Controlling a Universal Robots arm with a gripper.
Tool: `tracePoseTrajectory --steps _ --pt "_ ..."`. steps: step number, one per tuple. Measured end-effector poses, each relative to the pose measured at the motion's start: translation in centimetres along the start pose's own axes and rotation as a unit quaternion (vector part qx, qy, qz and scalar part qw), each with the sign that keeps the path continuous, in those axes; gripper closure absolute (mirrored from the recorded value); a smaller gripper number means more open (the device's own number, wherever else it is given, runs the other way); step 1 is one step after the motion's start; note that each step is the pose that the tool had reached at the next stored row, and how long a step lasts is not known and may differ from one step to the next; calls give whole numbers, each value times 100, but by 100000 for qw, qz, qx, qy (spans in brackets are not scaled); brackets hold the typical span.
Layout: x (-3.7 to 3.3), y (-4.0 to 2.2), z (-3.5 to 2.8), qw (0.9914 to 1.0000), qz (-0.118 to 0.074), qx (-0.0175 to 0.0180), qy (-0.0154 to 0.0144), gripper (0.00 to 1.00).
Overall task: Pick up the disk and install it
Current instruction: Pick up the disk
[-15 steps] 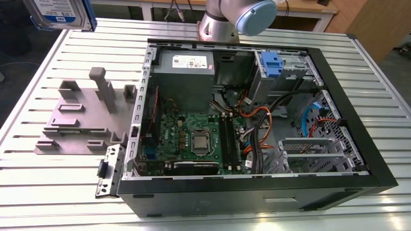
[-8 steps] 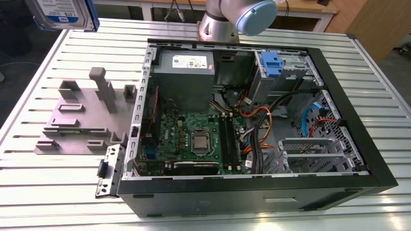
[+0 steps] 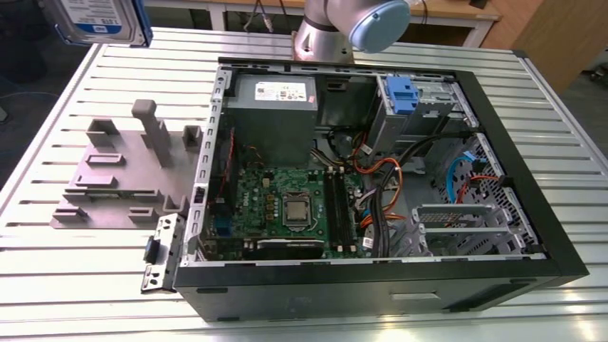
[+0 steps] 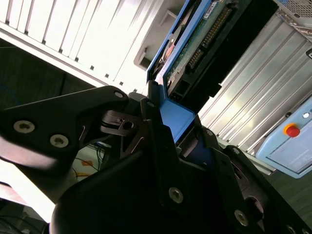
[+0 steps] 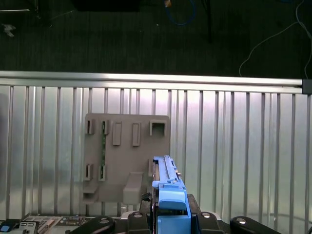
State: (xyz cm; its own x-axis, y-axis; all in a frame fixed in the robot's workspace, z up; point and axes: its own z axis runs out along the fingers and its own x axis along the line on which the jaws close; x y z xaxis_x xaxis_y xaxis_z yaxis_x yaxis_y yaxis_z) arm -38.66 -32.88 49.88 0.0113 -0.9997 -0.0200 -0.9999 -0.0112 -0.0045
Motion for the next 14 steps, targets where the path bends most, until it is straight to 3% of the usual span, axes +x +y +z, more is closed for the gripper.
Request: tracePoseTrajectory --steps 14 --pt "1 -112 0 100000 1 0 0 64"
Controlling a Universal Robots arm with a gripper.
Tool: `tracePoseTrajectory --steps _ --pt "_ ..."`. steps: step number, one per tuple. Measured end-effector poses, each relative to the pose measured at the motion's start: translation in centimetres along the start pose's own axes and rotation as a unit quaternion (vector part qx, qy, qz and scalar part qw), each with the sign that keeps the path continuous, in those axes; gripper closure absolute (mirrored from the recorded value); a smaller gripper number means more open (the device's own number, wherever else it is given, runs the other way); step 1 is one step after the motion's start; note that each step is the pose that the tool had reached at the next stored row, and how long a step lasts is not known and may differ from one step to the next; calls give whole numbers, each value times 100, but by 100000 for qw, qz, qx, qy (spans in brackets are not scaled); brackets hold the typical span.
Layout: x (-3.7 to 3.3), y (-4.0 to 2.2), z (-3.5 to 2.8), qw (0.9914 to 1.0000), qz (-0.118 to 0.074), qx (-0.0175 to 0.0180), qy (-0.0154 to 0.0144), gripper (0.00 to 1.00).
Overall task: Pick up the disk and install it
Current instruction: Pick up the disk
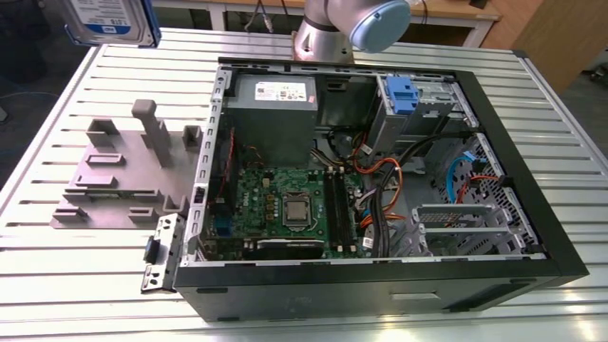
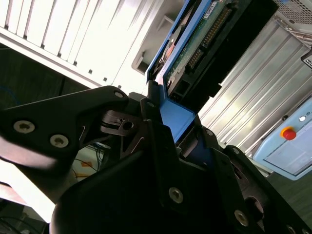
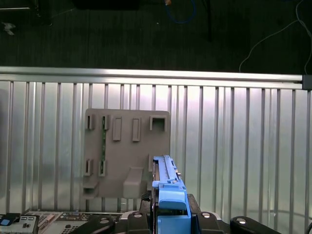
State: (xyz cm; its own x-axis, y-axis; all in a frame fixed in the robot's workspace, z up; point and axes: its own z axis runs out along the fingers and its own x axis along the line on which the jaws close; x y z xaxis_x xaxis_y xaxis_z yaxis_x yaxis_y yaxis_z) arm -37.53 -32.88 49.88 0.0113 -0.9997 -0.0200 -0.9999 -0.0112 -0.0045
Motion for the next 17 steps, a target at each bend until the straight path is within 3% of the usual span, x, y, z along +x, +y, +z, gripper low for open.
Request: tracePoseTrajectory --steps 17 --pt "2 -126 1 100000 -1 1 2 64"
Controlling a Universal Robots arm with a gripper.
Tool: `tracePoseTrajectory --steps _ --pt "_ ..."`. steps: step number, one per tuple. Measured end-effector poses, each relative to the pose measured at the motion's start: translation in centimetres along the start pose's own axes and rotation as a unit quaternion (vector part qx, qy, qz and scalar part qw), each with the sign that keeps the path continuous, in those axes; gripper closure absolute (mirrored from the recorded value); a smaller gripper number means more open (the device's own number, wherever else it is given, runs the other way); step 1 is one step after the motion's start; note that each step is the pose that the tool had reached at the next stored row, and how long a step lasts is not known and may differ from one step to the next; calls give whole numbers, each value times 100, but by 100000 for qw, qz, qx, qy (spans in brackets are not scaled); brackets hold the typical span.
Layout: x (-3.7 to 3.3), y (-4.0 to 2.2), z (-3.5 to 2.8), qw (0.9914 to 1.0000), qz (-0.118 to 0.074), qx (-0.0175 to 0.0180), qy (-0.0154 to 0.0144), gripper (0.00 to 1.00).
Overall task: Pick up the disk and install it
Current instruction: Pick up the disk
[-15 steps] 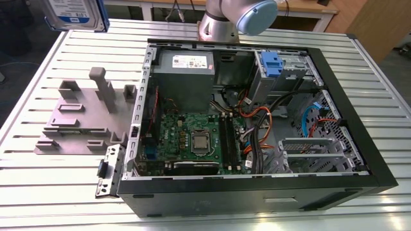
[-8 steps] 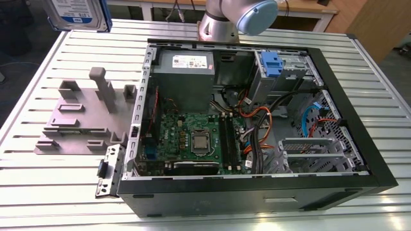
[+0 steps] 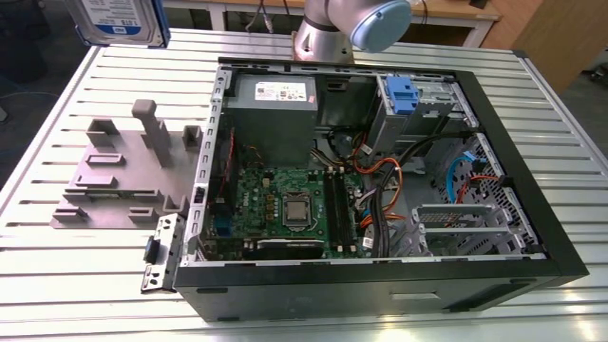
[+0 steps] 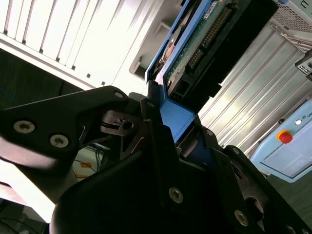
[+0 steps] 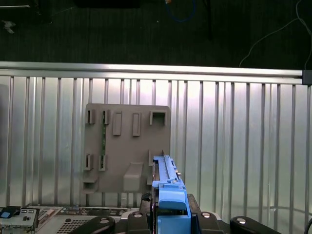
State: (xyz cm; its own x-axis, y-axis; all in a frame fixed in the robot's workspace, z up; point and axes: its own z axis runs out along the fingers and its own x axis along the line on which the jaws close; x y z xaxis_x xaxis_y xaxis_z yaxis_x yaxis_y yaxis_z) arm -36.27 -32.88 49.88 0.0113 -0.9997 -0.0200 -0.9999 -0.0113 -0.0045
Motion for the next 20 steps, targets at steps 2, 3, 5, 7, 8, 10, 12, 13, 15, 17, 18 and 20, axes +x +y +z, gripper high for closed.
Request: tracePoseTrajectory --steps 2,3,5,7,8,10,12,13,15,17,18,20 --pt "0 -14 0 100000 -3 -1 -1 64" --pt "0 -21 0 100000 -2 3 -3 64" --pt "0 -35 0 100000 -1 0 -3 64" --pt "0 -48 0 100000 -2 -3 -1 64" --pt "0 -54 0 100000 1 -2 -1 64" --pt "1 -68 1 100000 -3 3 -3 64" --pt "1 -82 0 100000 -1 -1 -2 64" --pt "1 -89 0 100000 -1 1 -3 64" --pt "1 -104 1 100000 0 5 -5 64" --pt "1 -121 1 100000 1 0 -1 64" --pt "2 -132 1 100000 0 0 -3 64" --pt "2 -160 1 100000 -2 -1 -2 64"
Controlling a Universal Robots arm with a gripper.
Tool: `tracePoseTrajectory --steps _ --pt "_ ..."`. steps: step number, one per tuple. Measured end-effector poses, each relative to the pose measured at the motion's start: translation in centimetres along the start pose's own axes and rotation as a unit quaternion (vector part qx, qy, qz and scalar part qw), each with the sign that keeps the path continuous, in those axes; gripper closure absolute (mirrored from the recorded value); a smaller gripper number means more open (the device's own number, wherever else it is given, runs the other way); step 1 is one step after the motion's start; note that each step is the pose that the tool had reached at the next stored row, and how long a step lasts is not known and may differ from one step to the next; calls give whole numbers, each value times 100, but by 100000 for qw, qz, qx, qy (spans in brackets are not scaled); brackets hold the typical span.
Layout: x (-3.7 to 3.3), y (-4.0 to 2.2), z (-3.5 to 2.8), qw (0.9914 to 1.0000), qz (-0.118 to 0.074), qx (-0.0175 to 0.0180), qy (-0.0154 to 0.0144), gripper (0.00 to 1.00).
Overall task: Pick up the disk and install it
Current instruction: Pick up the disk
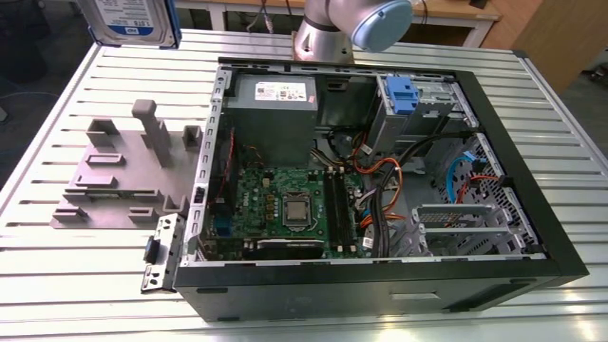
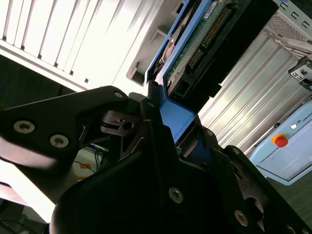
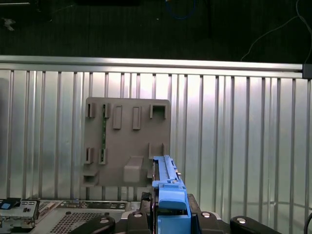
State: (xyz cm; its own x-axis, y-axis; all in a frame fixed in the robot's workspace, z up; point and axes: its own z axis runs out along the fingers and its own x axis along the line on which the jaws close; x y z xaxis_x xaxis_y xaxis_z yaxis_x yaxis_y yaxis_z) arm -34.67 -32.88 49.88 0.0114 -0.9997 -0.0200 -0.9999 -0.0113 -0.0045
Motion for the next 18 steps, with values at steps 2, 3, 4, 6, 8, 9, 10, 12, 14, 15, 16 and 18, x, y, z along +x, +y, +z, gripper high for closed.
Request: tracePoseTrajectory --steps 2,3,4,6,8,9,10,12,14,15,16,18 --pt "0 -29 0 100000 2 -2 0 64" --pt "0 -43 0 100000 2 1 -2 64" --pt "1 -60 0 100000 1 2 0 64" --pt "1 -95 0 100000 5 2 0 64" --pt "1 -129 1 100000 1 2 -3 64" --pt "2 -147 1 100000 1 5 -3 64" --pt "2 -163 1 100000 3 1 0 64" --pt "2 -195 1 100000 2 -1 1 64" --pt "2 -222 1 100000 2 0 -1 64" --pt "3 -231 1 100000 0 -1 -1 64" --pt "3 -239 1 100000 1 -1 -1 64" --pt "7 -249 1 100000 2 -1 0 64"
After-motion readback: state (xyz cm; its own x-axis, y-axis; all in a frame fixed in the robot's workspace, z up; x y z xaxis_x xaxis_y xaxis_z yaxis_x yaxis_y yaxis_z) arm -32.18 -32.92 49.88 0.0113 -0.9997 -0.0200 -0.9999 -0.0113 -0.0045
